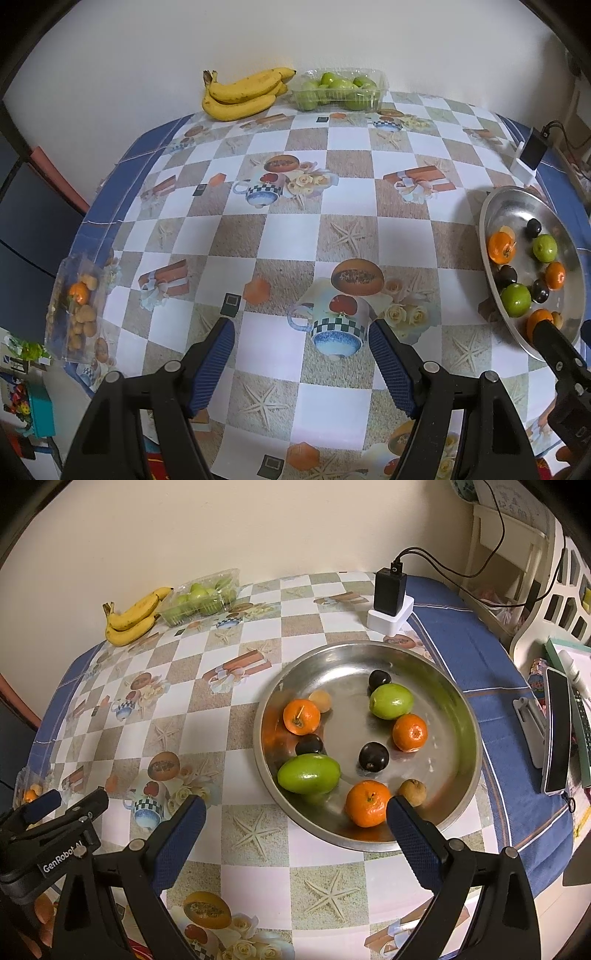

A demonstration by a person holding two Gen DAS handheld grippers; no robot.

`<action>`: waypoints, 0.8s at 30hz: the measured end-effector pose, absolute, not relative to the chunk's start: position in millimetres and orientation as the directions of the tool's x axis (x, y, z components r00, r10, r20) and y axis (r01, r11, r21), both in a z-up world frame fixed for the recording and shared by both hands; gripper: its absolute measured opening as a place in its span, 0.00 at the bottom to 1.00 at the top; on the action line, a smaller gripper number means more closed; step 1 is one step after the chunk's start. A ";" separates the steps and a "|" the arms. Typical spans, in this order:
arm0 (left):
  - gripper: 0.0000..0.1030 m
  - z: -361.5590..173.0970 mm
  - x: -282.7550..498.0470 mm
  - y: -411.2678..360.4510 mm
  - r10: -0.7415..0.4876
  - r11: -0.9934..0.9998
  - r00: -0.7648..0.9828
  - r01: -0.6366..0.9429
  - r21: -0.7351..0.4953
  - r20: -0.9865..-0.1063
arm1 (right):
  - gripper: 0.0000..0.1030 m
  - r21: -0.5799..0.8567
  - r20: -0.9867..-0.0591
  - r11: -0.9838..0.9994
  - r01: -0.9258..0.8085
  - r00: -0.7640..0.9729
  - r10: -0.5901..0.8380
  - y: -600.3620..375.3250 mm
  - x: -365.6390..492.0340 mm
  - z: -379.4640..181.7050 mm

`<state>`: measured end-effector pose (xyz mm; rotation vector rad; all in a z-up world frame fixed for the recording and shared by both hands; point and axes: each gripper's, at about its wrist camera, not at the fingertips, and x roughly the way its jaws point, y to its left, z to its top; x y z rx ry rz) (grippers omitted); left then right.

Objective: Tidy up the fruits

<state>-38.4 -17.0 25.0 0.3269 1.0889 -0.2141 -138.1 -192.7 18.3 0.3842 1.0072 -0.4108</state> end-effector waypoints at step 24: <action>0.76 24.0 -37.3 -17.3 0.006 0.929 0.457 0.326 0.174 -0.889 | 0.95 0.083 -0.878 0.862 0.500 0.446 -0.174 -192.2 -134.3 14.2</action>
